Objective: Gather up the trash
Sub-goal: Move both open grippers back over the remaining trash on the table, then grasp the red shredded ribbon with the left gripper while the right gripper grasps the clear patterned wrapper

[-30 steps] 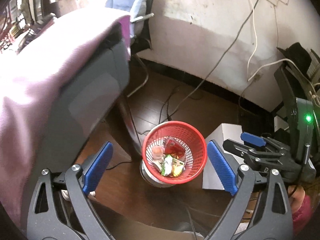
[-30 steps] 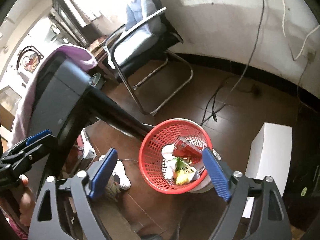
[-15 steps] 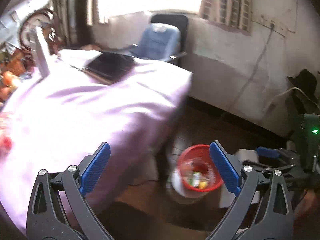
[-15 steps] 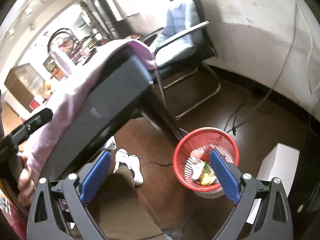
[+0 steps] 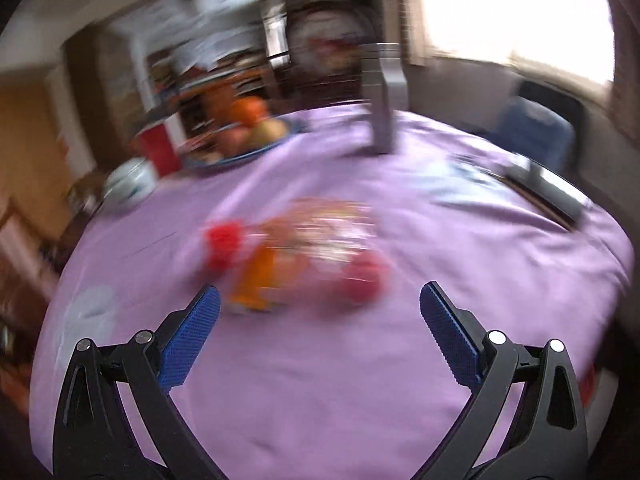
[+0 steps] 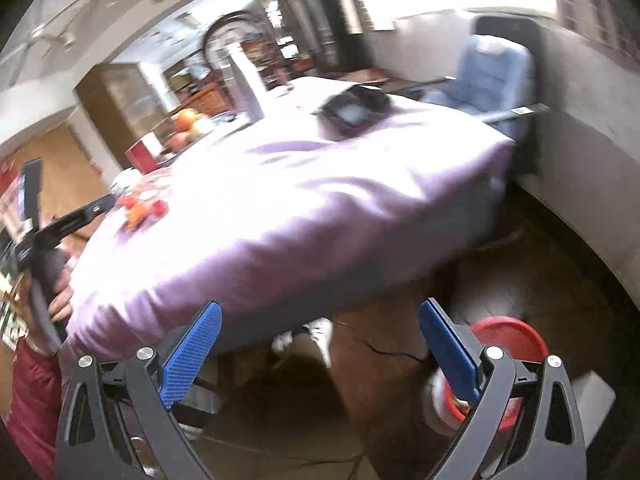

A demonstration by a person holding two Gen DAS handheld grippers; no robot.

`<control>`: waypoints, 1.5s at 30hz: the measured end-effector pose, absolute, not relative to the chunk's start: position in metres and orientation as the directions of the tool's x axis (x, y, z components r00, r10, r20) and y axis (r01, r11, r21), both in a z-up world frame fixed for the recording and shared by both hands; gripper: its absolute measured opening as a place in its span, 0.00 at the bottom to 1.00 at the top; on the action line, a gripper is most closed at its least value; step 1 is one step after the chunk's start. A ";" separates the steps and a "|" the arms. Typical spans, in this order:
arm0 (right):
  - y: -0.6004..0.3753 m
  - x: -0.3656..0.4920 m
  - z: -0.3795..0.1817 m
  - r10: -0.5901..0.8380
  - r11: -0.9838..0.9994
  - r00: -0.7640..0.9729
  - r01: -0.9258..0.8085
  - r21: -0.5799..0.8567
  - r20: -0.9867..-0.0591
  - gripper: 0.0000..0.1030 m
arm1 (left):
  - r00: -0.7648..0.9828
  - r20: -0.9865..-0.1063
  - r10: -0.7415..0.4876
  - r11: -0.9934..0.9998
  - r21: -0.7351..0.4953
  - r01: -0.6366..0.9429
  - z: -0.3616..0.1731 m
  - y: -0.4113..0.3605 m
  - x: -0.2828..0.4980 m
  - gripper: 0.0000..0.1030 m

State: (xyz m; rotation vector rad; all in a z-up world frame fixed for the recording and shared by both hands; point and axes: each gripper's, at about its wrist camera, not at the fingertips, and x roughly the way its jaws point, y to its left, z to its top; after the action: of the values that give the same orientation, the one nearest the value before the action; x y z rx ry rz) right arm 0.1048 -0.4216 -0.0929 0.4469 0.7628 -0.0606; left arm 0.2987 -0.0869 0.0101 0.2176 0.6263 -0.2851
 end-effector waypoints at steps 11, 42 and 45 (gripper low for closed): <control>-0.310 0.227 -0.050 0.247 0.952 0.705 -0.050 0.300 -0.665 0.94 | 0.728 -0.673 -0.131 0.989 -0.034 0.146 -0.011 -0.003 0.411 0.94; -0.244 0.476 -0.094 0.424 0.883 0.518 -0.056 0.466 -0.743 0.95 | 0.653 -0.737 -0.174 0.980 -0.192 0.044 -0.021 0.033 0.448 0.94; -0.245 0.475 -0.090 0.446 0.877 0.538 -0.100 0.471 -0.716 0.86 | 0.644 -0.744 -0.179 0.982 -0.170 0.076 -0.024 0.025 0.446 0.94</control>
State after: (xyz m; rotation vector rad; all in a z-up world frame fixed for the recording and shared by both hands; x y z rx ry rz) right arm 0.4746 -0.2450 -0.0898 0.4006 0.9536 0.3348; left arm 0.4464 0.0253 -0.0236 -0.1277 0.8593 -0.1455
